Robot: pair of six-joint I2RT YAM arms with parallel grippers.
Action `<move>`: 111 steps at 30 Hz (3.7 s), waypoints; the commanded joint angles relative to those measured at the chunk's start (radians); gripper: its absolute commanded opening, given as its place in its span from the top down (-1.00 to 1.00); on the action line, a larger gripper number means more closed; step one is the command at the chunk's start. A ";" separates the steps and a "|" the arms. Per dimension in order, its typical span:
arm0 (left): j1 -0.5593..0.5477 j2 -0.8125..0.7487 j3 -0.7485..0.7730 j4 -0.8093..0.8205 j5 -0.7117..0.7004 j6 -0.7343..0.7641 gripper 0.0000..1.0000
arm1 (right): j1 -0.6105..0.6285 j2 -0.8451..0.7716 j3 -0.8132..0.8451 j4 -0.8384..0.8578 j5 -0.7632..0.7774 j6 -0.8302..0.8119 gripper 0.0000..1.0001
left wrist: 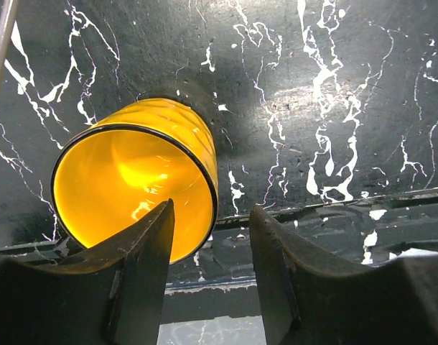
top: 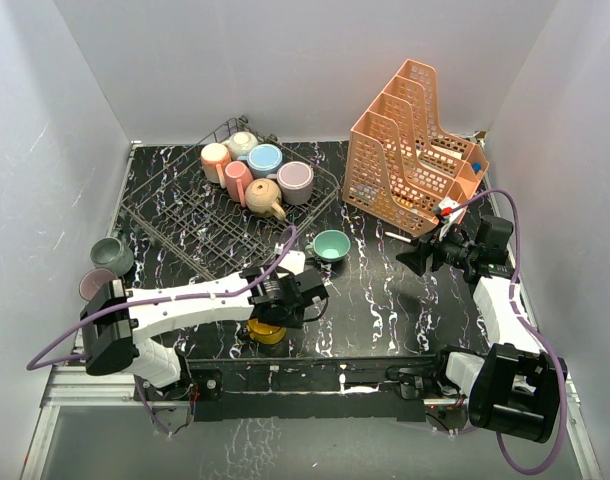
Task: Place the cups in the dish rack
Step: Pick up the cup at the center of the board.
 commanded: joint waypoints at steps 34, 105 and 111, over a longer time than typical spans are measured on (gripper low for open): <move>0.000 -0.007 -0.040 0.422 0.059 0.043 1.00 | -0.006 -0.010 0.023 0.028 -0.030 -0.026 -0.32; 0.270 0.188 0.273 2.264 0.863 -0.514 1.00 | 0.145 -0.326 0.110 1.026 -0.068 1.035 -0.55; 0.257 0.211 0.303 2.262 0.857 -0.517 1.00 | 0.183 -0.321 0.127 1.067 -0.024 1.075 -0.40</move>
